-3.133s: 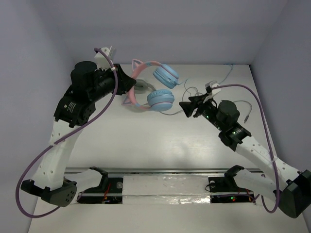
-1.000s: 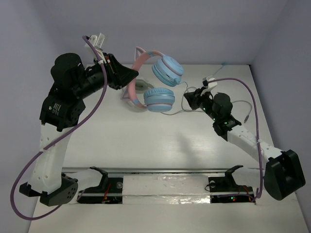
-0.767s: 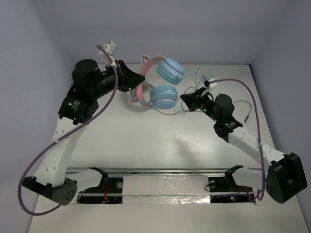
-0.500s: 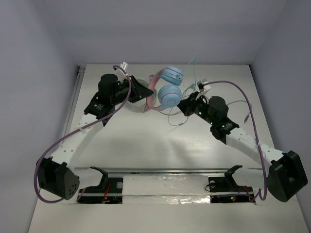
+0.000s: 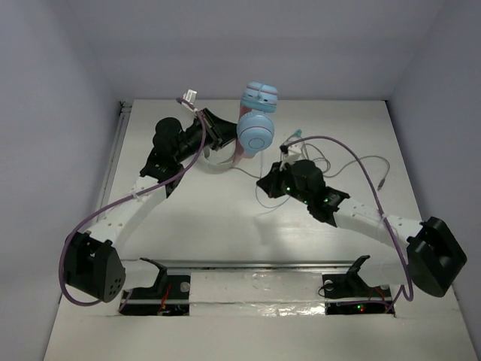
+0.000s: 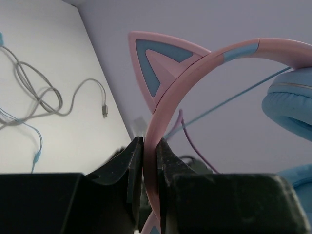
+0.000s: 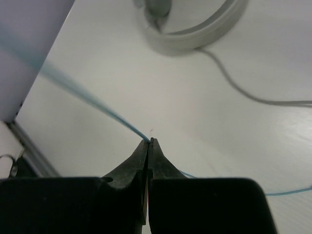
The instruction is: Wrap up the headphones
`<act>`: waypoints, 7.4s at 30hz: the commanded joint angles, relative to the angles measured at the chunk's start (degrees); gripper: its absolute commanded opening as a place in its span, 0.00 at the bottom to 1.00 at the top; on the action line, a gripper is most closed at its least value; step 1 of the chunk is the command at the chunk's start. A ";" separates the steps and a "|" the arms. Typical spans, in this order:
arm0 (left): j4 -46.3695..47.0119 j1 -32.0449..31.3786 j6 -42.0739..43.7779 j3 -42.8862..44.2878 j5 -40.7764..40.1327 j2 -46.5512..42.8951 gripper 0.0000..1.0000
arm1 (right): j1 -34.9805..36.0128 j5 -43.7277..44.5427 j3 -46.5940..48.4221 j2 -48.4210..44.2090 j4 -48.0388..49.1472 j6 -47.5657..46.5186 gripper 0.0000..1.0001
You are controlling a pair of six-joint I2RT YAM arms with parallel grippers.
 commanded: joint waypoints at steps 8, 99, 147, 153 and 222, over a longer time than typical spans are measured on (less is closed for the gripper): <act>-6.13 -1.01 11.32 0.76 -29.28 -6.87 0.00 | 13.84 10.26 4.65 -2.63 -6.90 0.16 0.00; -54.14 -27.91 54.15 1.55 -39.77 -12.76 0.00 | 14.55 34.01 7.55 -14.76 -26.16 -2.48 0.16; -53.70 -27.39 51.07 13.23 -40.02 -18.83 0.00 | -6.01 31.03 5.97 -4.40 -25.28 2.97 0.43; -53.19 -27.38 50.99 14.30 -41.88 -19.09 0.00 | -10.50 26.63 6.58 -4.66 -23.08 1.22 0.43; -40.35 -20.36 40.35 21.59 -26.75 -16.81 0.00 | -13.75 0.34 -11.78 -27.76 4.34 2.27 0.08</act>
